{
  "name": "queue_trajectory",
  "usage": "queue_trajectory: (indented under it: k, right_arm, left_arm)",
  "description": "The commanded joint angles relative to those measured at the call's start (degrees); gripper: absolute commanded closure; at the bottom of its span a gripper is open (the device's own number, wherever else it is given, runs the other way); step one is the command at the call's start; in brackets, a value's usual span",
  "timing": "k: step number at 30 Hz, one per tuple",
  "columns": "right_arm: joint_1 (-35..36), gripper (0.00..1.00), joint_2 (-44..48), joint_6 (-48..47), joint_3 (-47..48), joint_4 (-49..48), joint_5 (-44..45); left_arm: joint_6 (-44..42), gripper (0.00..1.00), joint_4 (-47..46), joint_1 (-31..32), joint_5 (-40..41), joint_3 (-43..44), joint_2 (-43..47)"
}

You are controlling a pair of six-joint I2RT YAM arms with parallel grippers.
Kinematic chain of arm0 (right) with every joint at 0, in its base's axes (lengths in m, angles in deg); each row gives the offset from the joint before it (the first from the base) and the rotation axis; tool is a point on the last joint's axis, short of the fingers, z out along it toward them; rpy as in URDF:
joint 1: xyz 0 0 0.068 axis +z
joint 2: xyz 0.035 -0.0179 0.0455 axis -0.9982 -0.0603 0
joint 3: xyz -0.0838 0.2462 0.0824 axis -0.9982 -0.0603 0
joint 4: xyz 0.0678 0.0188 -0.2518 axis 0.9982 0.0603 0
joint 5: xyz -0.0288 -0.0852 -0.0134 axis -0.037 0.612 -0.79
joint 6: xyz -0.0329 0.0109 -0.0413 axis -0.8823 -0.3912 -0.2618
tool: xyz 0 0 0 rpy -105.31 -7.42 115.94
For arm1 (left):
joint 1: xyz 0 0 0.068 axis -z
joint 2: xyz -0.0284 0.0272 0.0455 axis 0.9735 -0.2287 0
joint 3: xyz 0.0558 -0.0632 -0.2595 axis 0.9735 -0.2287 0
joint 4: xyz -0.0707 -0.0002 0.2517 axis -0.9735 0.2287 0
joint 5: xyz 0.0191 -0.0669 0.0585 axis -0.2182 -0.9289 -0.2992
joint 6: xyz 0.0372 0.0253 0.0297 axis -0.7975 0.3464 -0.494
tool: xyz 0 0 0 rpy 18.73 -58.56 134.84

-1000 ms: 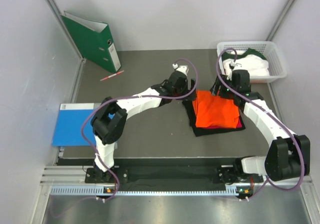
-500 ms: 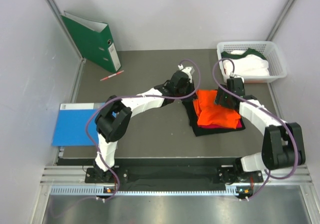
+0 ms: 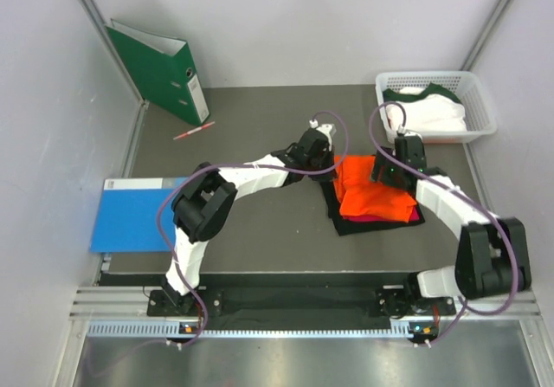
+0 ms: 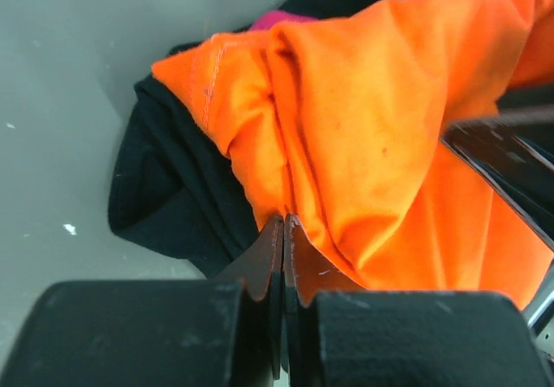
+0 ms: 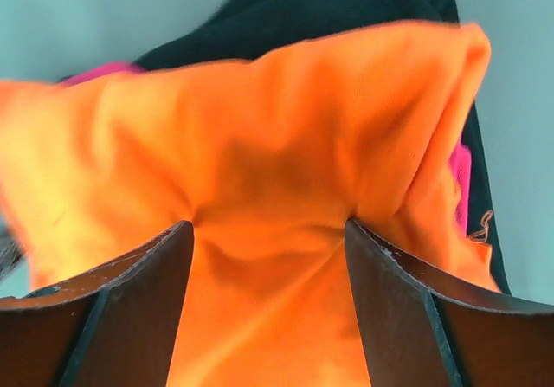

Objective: Fold and stack the t-shirts
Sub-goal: Put the neatly folded tshirt into the corner of the board with the right arm

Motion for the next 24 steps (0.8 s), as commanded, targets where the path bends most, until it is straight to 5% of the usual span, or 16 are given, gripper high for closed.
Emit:
queue_trajectory:
  k: [1,4,5,6,17,24]
  right_arm:
    - [-0.36,0.3,12.38,-1.26,-2.44,-2.5,-5.32]
    - [-0.36,0.46,18.89,-0.82,-5.6,-4.51,-9.53]
    - [-0.27,0.66,20.03,-0.39,-7.44,-6.44,-10.58]
    - [-0.27,1.0,21.35,0.58,-8.24,-7.33,-12.77]
    - [-0.36,1.0,12.85,15.86,-20.63,-35.52,-40.8]
    - [-0.1,1.0,5.38,23.25,-25.64,-53.19,-47.15]
  left_arm:
    - [-2.07,1.0,-0.86,-0.97,2.28,-0.11,6.52]
    - [-2.07,1.0,-0.69,-2.38,2.81,-0.2,7.05]
    - [-1.9,1.0,-0.6,-2.73,2.72,-0.2,7.14]
    - [-1.72,1.0,-0.6,-3.08,2.81,-0.2,7.14]
    - [-3.21,1.0,3.0,-5.72,6.32,-1.16,7.58]
    - [-3.39,1.0,3.18,-6.16,6.5,-1.87,7.05]
